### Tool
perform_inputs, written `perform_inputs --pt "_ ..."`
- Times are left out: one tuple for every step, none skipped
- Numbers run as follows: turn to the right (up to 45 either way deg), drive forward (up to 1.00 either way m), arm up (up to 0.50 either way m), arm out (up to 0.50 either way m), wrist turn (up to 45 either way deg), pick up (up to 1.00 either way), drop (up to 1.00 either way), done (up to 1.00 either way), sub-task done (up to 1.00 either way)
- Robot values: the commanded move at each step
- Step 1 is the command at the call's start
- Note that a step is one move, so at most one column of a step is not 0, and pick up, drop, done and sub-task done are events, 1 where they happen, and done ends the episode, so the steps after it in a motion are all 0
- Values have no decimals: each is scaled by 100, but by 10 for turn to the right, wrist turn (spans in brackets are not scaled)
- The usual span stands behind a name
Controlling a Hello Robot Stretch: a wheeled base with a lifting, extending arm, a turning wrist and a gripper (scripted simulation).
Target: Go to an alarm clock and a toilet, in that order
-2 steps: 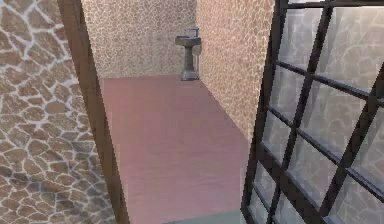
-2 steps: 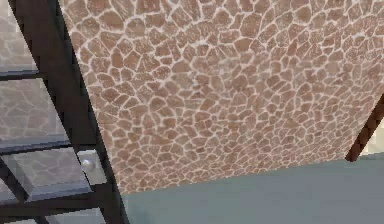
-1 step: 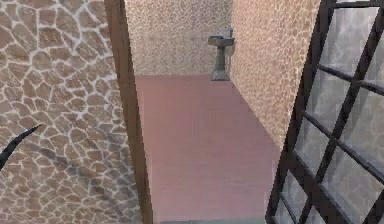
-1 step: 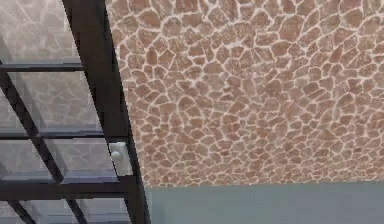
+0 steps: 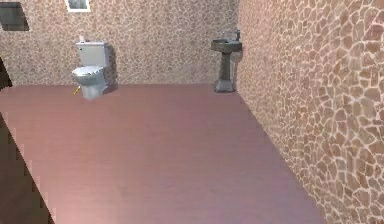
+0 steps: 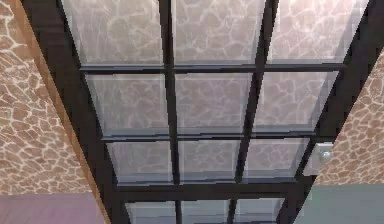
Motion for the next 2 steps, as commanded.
perform_inputs --pt "-150 0 0 0 0 0 0 0 0" --pt "0 75 0 0 0 0 0 0 0"
